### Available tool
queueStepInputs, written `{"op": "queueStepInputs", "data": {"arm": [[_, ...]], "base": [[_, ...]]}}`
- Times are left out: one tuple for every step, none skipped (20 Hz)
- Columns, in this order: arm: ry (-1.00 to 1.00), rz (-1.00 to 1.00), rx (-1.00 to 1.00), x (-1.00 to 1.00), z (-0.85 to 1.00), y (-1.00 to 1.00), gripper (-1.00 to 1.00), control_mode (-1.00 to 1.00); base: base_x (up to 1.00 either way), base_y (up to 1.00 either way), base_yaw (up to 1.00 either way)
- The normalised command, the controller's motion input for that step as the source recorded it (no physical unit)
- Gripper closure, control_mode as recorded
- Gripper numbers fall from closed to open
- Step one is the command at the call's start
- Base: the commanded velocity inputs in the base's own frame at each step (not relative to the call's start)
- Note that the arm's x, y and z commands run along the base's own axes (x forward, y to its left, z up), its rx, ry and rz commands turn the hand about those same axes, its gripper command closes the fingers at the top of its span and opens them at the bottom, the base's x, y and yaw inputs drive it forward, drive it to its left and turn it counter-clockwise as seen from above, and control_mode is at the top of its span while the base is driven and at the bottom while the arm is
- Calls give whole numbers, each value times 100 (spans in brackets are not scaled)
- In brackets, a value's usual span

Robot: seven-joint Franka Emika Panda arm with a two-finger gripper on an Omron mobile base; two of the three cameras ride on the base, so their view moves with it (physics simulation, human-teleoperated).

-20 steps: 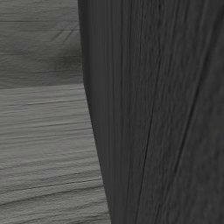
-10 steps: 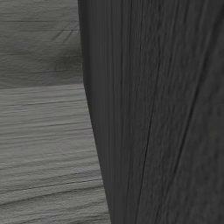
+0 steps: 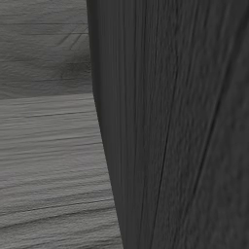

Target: Pick the dish brush and spray from the cabinet and place them on the counter.

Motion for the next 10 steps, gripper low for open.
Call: {"op": "queueStepInputs", "data": {"arm": [[-12,0,3,-18,-39,-21,100,-100],[-16,0,4,-25,-39,-25,100,-100],[-16,0,5,-24,-37,-26,100,-100],[-17,0,5,-21,-29,-23,100,-100],[-14,0,5,-18,-21,-22,100,-100],[-9,0,4,-15,-5,-18,100,-100],[-5,0,3,-13,0,-14,100,-100],[0,0,5,-13,0,-19,100,-100],[0,0,6,-13,6,-20,100,-100],[0,0,7,-16,17,-18,100,-100]], "base": [[0,0,0],[0,0,0],[0,0,0],[0,0,0],[0,0,0],[0,0,0],[0,0,0],[0,0,0],[0,0,0],[0,0,0]]}}
